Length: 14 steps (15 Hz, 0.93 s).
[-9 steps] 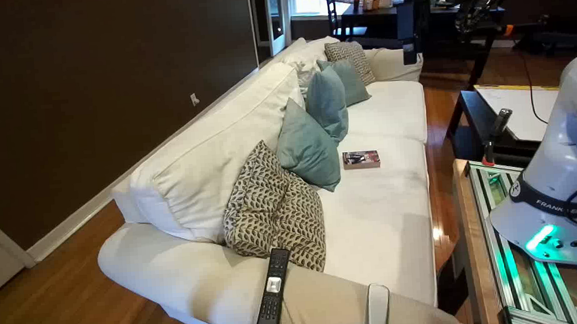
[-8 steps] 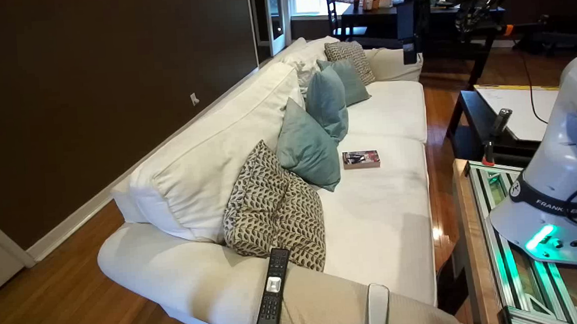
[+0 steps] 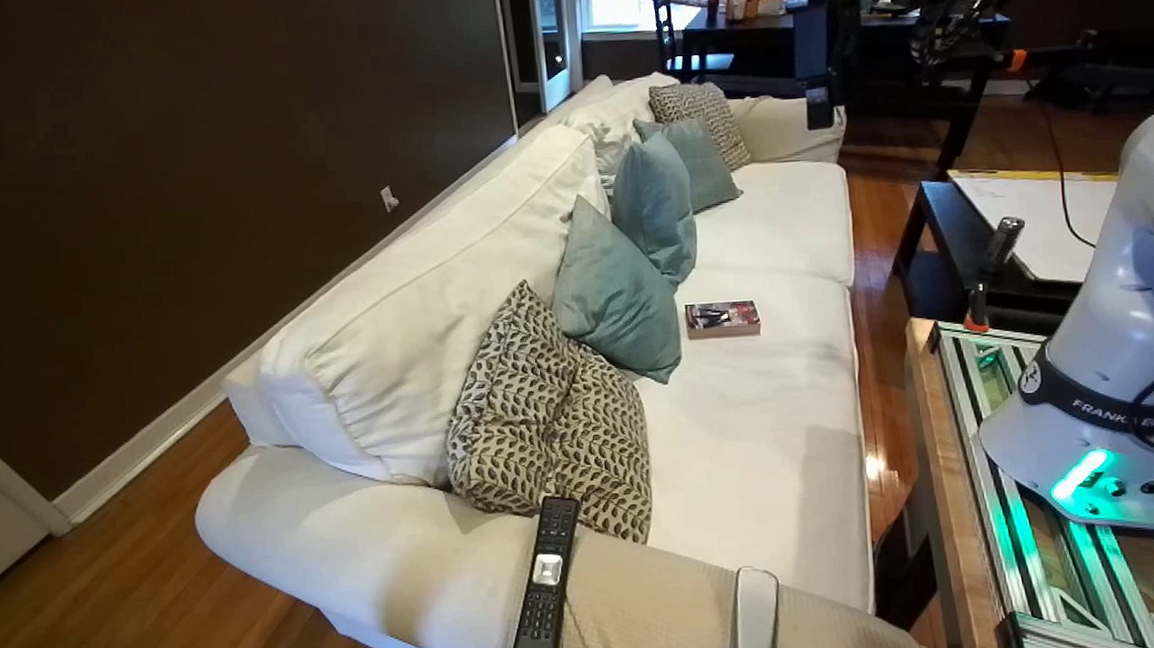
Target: Flip the grey remote over
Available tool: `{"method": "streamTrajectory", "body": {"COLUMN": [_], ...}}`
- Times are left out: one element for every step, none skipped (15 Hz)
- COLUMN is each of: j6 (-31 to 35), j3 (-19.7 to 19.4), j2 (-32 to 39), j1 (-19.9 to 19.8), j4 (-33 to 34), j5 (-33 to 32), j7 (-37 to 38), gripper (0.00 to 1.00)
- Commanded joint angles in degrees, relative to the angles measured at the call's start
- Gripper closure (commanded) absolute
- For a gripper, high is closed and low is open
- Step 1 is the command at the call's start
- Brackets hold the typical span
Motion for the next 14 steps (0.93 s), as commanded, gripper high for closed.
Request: {"method": "streamTrajectory", "body": {"j6": [-0.3,0.0,0.1,0.2,0.8,1.2,1.8,3.0,3.9,5.5,7.3,9.6,11.3,13.1], "j3": [1.1,1.7,2.5,3.3,4.2,5.2,6.1,6.8,7.5,8.0,8.3,8.6,8.7,8.7], "j2": [-0.1,-0.4,-0.5,-0.6,-1.1,-1.4,-1.7,-2.2,-2.5,-3.1,-3.6,-4.2,-4.6,-5.0], "j1": [1.4,2.4,3.4,4.2,5.2,6.1,7.1,8.3,9.3,10.5,11.5,12.6,13.7,14.6], "j4": [0.3,0.1,-0.1,-0.2,-0.7,-0.9,-1.2,-1.7,-1.9,-2.4,-3.0,-4.0,-4.4,-5.2], "j5": [-1.1,-1.7,-2.4,-3.3,-4.2,-5.3,-6.3,-6.9,-7.6,-8.0,-8.2,-8.3,-8.1,-7.5], "j7": [-2.5,-4.4,-6.0,-7.2,-8.1,-8.7,-9.5,-10.2,-10.9,-11.9,-12.8,-13.8,-15.0,-15.9], "gripper": [0.0,0.0,0.0,0.0,0.0,0.0,0.0,0.0,0.0,0.0,0.0,0.0,0.0,0.0]}}
